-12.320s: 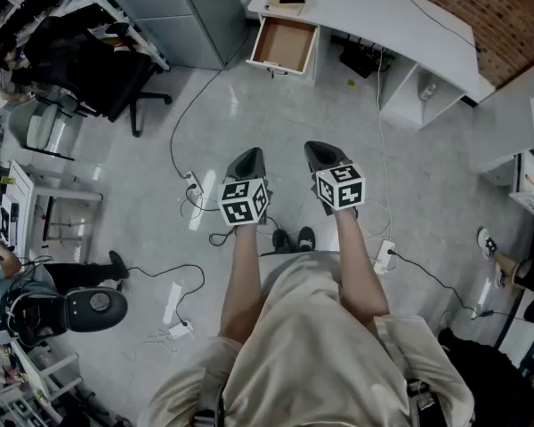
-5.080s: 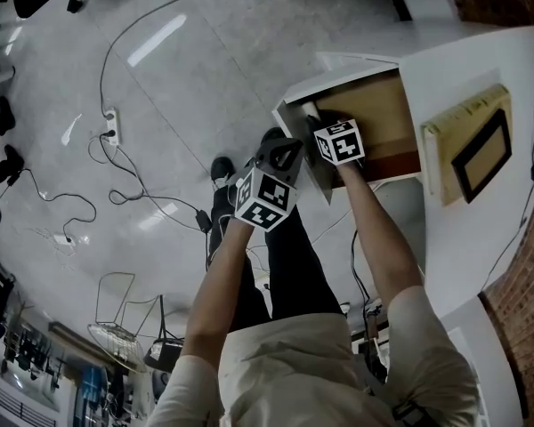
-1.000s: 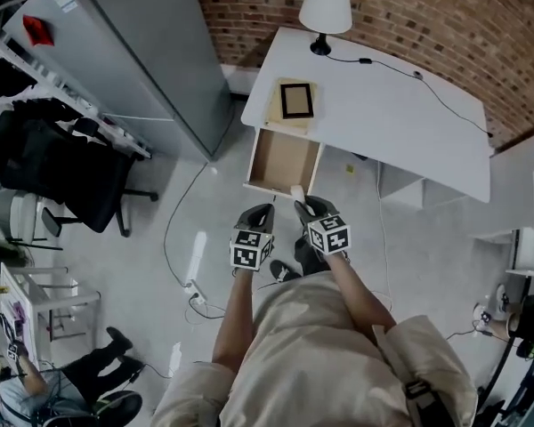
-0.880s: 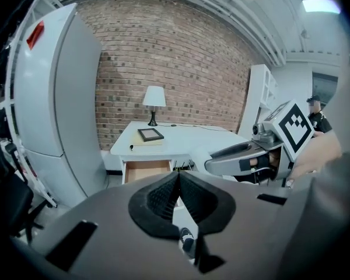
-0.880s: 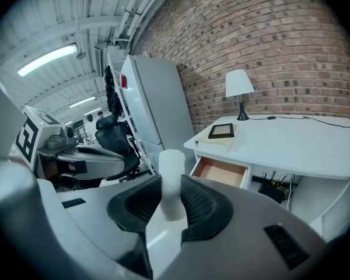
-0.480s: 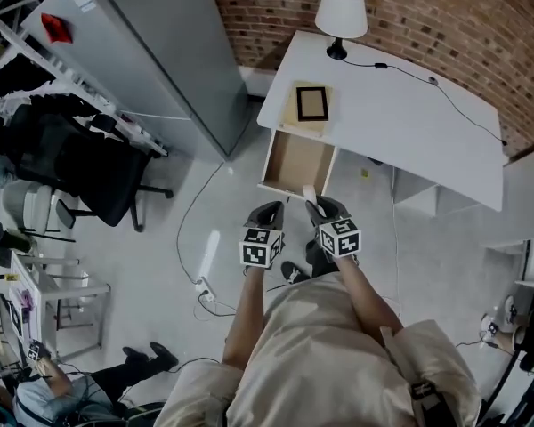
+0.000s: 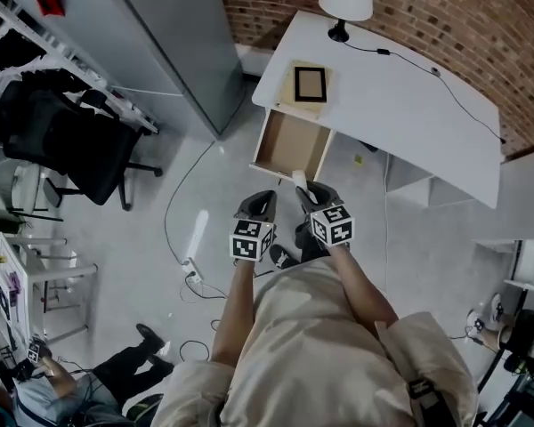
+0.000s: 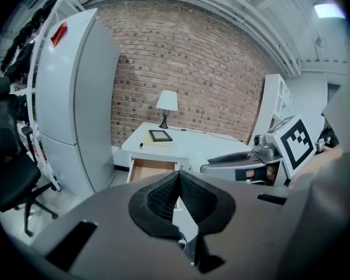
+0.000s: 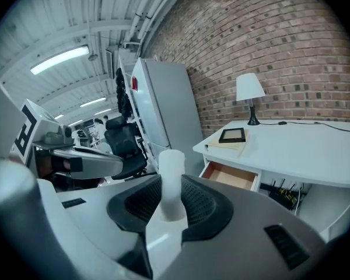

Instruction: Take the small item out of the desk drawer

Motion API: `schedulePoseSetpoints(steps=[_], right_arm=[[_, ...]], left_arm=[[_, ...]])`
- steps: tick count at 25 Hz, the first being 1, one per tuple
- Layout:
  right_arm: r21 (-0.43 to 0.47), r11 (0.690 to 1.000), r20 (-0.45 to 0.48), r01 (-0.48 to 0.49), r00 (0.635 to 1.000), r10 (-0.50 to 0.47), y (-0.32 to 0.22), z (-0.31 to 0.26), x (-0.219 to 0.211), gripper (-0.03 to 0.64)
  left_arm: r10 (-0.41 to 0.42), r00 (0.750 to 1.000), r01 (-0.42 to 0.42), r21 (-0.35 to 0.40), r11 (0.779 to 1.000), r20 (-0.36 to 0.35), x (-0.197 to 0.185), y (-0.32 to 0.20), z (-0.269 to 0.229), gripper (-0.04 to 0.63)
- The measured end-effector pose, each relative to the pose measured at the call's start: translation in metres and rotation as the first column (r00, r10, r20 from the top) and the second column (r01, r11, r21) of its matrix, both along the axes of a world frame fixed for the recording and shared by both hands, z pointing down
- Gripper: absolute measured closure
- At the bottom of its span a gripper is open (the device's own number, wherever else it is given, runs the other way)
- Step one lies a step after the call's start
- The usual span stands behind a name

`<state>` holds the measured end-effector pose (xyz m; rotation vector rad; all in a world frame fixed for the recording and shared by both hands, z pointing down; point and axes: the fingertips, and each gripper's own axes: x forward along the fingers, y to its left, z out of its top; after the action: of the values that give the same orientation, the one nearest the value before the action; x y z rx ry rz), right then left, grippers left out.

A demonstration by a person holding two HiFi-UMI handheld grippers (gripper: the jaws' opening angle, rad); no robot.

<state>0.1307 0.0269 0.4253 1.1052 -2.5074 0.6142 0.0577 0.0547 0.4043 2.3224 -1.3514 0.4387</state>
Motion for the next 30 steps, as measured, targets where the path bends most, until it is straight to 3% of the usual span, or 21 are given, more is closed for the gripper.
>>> schedulePoseSetpoints(steps=[16, 30], right_arm=[[0.014, 0.998, -0.019, 0.066, 0.998, -0.066, 0.009, -0.002, -0.019, 0.487], [0.032, 0.999, -0.038, 0.037, 0.999, -0.036, 0.002, -0.001, -0.016, 0.486]], left_arm=[[-0.001, 1.000, 0.001, -0.006, 1.000, -0.005, 0.000, -0.001, 0.004, 0.578], [0.007, 1.000, -0.007, -0.008, 1.000, -0.012, -0.001, -0.001, 0.005, 0.580]])
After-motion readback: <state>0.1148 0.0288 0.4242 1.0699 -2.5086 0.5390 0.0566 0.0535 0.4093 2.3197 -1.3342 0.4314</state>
